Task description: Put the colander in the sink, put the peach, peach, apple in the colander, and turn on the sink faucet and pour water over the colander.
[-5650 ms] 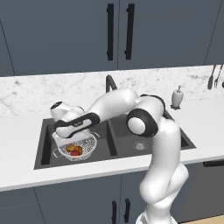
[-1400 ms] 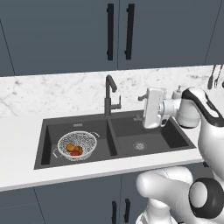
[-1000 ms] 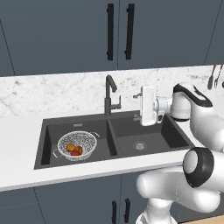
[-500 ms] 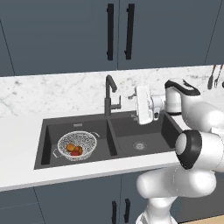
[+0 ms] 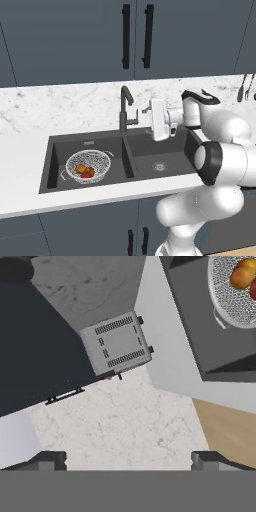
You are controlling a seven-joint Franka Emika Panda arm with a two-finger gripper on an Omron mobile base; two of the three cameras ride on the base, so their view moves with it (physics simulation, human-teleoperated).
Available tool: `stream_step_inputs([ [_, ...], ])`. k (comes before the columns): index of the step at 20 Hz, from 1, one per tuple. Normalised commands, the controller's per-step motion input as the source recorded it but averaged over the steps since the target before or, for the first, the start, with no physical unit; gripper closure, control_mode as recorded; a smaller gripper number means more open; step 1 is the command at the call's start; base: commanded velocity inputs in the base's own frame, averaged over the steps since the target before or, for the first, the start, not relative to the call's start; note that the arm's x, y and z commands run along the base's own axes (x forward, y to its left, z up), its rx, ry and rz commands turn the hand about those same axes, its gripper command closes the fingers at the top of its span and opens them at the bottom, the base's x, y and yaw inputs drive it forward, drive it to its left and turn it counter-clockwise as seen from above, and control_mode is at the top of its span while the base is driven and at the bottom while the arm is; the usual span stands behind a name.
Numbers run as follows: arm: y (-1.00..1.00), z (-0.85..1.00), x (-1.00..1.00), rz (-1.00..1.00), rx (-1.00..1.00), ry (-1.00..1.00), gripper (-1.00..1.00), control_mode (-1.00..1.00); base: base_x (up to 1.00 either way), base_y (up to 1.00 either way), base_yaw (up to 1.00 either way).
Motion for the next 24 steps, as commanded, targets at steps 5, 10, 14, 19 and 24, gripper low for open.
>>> stream_step_inputs([
  [5, 0.00, -0.01, 0.24, 0.00, 0.06, 0.00, -1.00, -1.00, 0.00, 0.00, 0.00],
  [10, 0.05, -0.02, 0.15, 0.00, 0.00, 0.00, -1.00, -1.00, 0.00, 0.00, 0.00],
  [14, 0.13, -0.01, 0.14, 0.00, -0.03, 0.00, -1.00, -1.00, 0.00, 0.00, 0.00],
  [19, 0.25, -0.04, 0.13, 0.00, -0.03, -0.05, -1.00, -1.00, 0.00, 0.00, 0.00],
  [24, 0.14, 0.00, 0.14, 0.00, 0.00, -0.05, -1.00, -1.00, 0.00, 0.00, 0.00],
])
